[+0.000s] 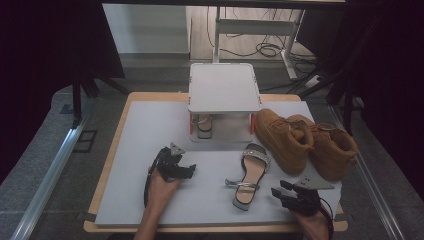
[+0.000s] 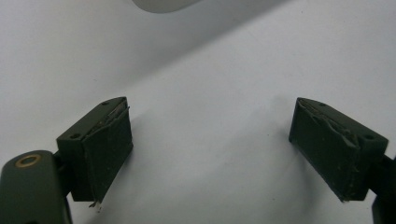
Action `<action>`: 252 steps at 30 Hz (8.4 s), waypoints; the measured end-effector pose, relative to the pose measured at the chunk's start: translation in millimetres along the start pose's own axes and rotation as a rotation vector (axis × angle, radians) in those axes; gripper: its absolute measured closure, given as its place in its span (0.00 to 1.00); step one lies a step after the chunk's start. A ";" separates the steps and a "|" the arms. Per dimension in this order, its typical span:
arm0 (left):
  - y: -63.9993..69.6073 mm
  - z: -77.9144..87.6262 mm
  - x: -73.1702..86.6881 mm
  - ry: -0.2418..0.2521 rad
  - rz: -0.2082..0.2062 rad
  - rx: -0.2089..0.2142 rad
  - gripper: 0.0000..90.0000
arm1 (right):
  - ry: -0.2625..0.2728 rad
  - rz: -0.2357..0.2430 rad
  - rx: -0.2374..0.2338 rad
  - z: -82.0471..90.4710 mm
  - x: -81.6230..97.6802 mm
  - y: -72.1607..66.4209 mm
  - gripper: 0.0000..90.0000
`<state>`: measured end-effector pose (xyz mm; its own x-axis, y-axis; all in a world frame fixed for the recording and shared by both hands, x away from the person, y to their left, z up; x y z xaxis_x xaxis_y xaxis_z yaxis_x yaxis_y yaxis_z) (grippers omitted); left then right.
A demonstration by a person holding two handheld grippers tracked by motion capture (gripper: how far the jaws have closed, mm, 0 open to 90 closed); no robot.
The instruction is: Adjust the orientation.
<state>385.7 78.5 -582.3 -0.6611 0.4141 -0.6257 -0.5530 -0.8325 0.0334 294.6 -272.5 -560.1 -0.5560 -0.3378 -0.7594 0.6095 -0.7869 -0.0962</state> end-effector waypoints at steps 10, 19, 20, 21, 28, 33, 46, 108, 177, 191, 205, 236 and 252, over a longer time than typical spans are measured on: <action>0.1 0.0 0.0 0.001 0.000 0.000 0.14 | 0.003 0.048 -0.151 5.0 -1.5 -26.2 0.91; -0.1 0.2 0.3 -0.002 -0.004 -0.001 0.14 | -0.026 0.084 -0.226 1.3 -1.4 -55.3 1.00; -0.2 0.3 0.4 -0.003 -0.005 -0.001 0.14 | -0.028 0.092 -0.234 0.6 -1.5 -58.7 1.00; -0.1 0.3 0.4 -0.003 -0.005 -0.001 0.14 | -0.030 0.102 -0.243 -0.5 -1.7 -62.4 1.00; 0.0 0.3 0.4 -0.003 -0.005 -0.002 0.14 | -0.033 0.135 -0.274 -8.2 -3.8 -75.3 0.99; -0.1 0.3 0.4 -0.003 -0.006 -0.002 0.14 | -0.030 0.143 -0.274 -14.0 -5.6 -80.3 0.99; -0.2 0.4 0.5 -0.005 -0.008 -0.003 0.14 | -0.019 0.178 -0.264 -38.9 -23.0 -98.3 0.99; 0.3 0.0 -0.2 -0.003 -0.001 0.001 0.14 | -0.088 0.019 0.131 -11.6 9.0 24.8 0.17; 120.1 14.6 -5.3 0.002 -0.321 0.352 0.20 | -0.063 0.006 0.142 -11.6 11.0 24.5 0.16; 137.5 -2.3 -17.5 -0.008 -0.340 0.372 0.29 | -0.063 0.006 0.141 -11.5 11.0 24.5 0.16; 149.4 -13.5 -30.4 -0.012 -0.335 0.375 0.33 | -0.062 0.006 0.141 -11.5 11.0 24.5 0.16; 143.6 -1.4 -36.5 0.009 -0.326 0.354 0.44 | -0.060 0.005 0.139 -11.4 11.1 24.5 0.16; 121.3 13.4 -32.1 0.056 -0.289 0.307 0.44 | -0.060 0.005 0.139 -11.4 11.1 24.4 0.16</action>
<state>333.1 -30.8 -547.7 -0.4326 0.5864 -0.6848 -0.8427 -0.5330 0.0759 309.7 -289.6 -578.2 -0.5885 -0.3688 -0.7195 0.5303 -0.8478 0.0008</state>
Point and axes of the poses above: each handheld gripper's, and its own axes: z roughly backward along the jaws, x roughly out of its underside, y roughly to its right, the point moved 8 cm from there along -z, roughly forward along the jaws, and after that the axes turned 5 degrees about -y, right-handed, at the moved point
